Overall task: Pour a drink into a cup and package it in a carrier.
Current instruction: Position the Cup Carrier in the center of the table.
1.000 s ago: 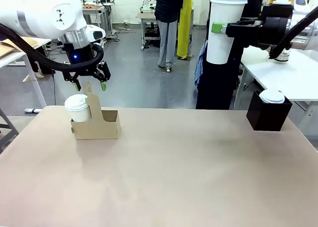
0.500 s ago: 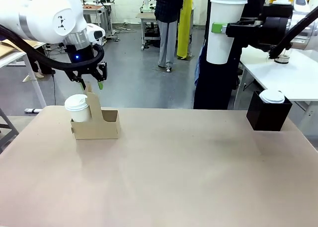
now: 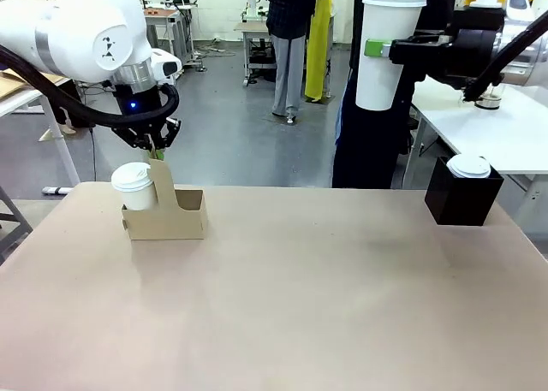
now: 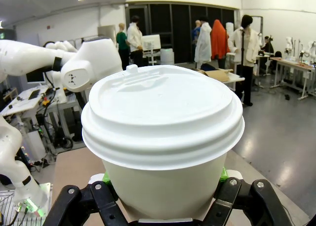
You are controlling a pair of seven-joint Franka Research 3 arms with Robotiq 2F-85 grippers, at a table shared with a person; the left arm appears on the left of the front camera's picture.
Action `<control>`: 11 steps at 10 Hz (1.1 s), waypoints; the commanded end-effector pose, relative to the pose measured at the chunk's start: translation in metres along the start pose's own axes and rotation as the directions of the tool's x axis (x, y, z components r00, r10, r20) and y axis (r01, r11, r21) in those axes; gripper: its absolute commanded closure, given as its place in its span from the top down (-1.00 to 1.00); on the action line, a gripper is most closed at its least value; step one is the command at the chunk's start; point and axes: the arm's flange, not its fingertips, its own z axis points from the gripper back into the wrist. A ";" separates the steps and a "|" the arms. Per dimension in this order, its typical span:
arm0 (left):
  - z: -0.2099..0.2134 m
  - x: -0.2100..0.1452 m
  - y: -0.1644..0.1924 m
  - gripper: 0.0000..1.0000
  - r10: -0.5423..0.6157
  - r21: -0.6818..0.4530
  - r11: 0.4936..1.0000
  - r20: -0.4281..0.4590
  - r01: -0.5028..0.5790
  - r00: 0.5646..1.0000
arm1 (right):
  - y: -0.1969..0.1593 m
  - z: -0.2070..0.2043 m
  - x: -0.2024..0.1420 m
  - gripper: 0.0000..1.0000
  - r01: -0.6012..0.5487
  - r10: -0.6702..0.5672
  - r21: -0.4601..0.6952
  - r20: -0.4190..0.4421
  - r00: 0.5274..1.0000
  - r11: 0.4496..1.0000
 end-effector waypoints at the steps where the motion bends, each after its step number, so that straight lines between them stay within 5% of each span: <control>1: -0.002 -0.002 -0.001 -1.00 0.014 0.015 1.000 -0.006 -0.014 1.000 | 0.001 -0.001 0.004 0.61 -0.018 0.018 -0.006 0.001 1.000 1.000; 3: 0.000 0.000 0.001 -1.00 0.070 0.015 0.997 -0.016 -0.070 0.997 | 0.001 -0.001 0.004 0.61 -0.018 0.018 -0.006 0.001 1.000 1.000; 4: -0.002 0.000 0.000 -1.00 0.000 0.002 1.000 -0.006 0.000 1.000 | 0.001 -0.001 0.004 0.61 -0.018 0.018 -0.006 0.001 1.000 1.000; 7: -0.001 0.000 0.000 -0.96 0.013 0.002 1.000 -0.007 -0.013 1.000 | 0.001 -0.001 0.004 0.61 -0.018 0.018 -0.006 0.001 1.000 1.000; 11: 0.059 -0.025 0.002 -0.96 0.084 0.015 0.996 0.049 -0.085 0.995 | 0.001 -0.001 0.004 0.61 -0.018 0.018 -0.006 0.001 1.000 1.000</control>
